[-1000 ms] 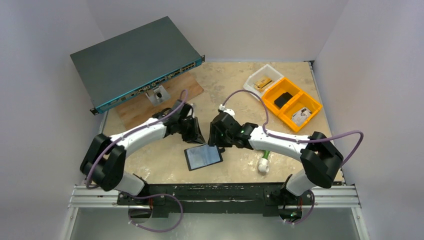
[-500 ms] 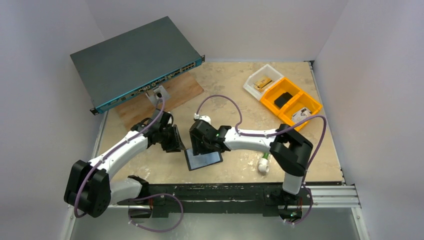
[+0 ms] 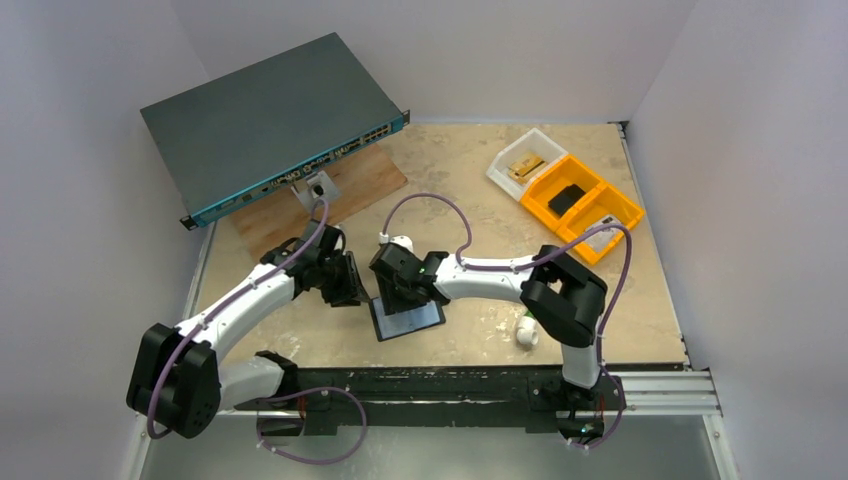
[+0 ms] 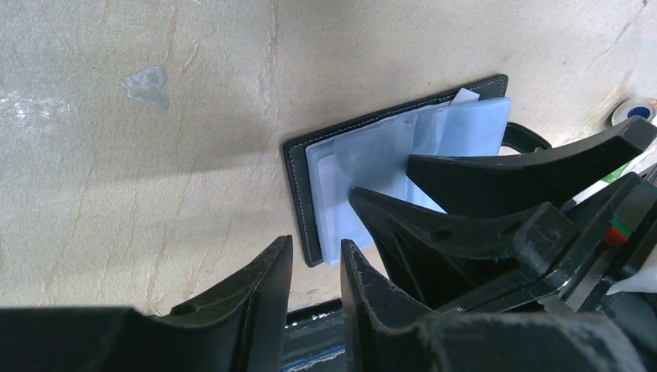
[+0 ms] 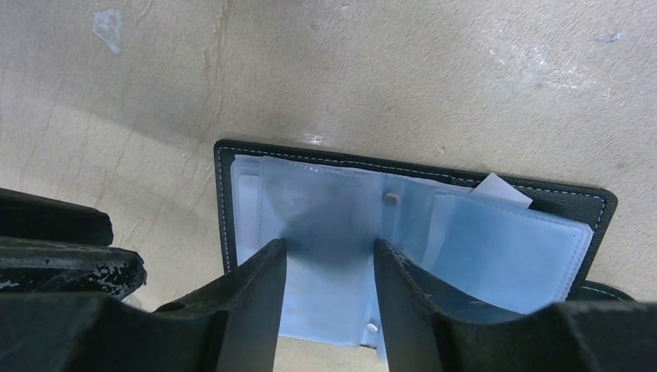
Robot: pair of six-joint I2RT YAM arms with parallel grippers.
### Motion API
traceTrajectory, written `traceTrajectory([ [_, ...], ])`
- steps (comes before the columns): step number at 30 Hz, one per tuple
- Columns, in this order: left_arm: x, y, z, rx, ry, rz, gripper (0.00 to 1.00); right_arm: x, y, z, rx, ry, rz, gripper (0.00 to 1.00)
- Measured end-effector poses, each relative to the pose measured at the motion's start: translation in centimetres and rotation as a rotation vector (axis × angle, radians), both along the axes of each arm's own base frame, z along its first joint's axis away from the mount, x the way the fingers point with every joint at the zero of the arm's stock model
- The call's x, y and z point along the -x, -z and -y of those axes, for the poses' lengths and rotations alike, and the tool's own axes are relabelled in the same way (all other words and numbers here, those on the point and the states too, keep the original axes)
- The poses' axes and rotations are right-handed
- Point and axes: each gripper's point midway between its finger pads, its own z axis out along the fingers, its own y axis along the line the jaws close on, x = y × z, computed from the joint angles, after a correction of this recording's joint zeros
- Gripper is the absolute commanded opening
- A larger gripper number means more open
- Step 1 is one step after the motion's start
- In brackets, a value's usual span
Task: Take the credit cards out of the card holder
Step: Remove the credit card from the card holder.
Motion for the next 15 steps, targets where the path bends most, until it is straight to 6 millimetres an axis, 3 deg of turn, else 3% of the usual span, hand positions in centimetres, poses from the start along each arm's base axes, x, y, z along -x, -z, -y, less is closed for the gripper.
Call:
traceTrajectory([
  [8,0.3,0.6,0.2,0.005,0.025,-0.019,0.29,0.0,0.3,-0.5,-0.011,0.009,-0.017,0.16],
  [15,0.6,1.3,0.9,0.039,0.053,-0.052,0.23,0.0,0.5,-0.8,-0.09,0.03,-0.068,0.12],
])
